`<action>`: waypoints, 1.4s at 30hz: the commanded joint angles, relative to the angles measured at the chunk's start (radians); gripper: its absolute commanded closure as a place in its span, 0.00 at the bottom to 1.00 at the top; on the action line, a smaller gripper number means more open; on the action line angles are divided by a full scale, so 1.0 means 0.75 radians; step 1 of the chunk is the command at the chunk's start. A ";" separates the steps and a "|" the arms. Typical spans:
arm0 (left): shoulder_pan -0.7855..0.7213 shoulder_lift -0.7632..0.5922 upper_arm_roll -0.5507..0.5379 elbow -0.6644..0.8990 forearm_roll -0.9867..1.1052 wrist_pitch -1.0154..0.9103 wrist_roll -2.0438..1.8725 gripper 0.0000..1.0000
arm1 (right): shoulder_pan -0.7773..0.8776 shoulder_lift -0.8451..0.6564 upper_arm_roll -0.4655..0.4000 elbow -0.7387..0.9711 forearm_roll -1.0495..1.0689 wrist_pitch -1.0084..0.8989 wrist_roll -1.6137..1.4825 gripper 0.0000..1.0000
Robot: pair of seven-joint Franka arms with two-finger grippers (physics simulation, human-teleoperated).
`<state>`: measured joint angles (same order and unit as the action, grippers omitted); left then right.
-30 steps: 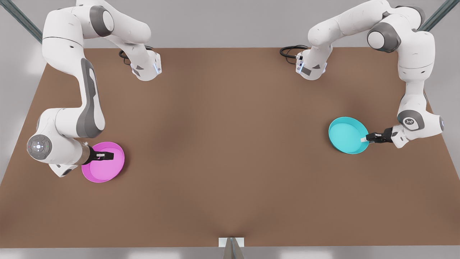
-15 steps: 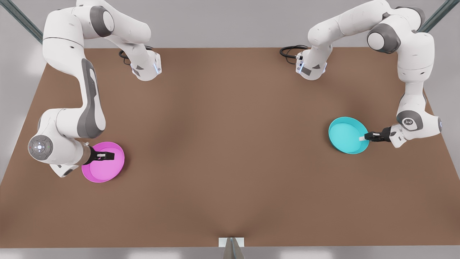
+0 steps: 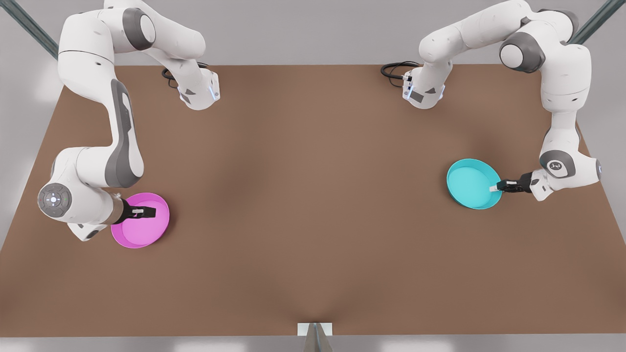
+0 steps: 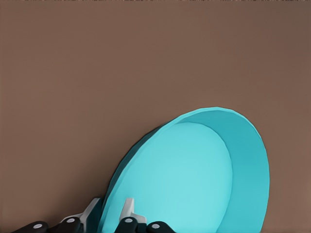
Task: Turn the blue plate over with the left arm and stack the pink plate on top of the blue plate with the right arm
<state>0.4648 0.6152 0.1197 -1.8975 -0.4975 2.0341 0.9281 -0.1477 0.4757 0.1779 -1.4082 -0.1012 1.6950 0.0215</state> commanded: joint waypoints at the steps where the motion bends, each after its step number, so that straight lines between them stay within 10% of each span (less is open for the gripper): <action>1: 0.000 0.000 0.000 0.000 -0.001 0.000 0.000 0.61 | 0.001 0.000 0.000 0.000 0.000 0.000 0.000 0.00; 17: -0.002 0.008 0.000 0.000 0.011 0.008 0.000 0.70 | -0.220 -0.008 0.006 -0.027 0.133 -0.010 -0.147 0.00; 24: -0.002 0.008 0.000 0.002 0.017 0.004 0.000 0.72 | -0.509 -0.094 0.082 -0.575 0.137 0.538 -0.331 0.00; 42: -0.006 -0.041 0.006 0.006 0.060 -0.043 -0.004 0.79 | -0.560 0.118 0.082 -0.305 0.225 0.599 -0.744 0.00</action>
<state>0.4602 0.5844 0.1242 -1.8835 -0.4007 2.0062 0.9210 -0.5704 0.5645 0.2393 -1.6368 0.0675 2.1445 -0.5405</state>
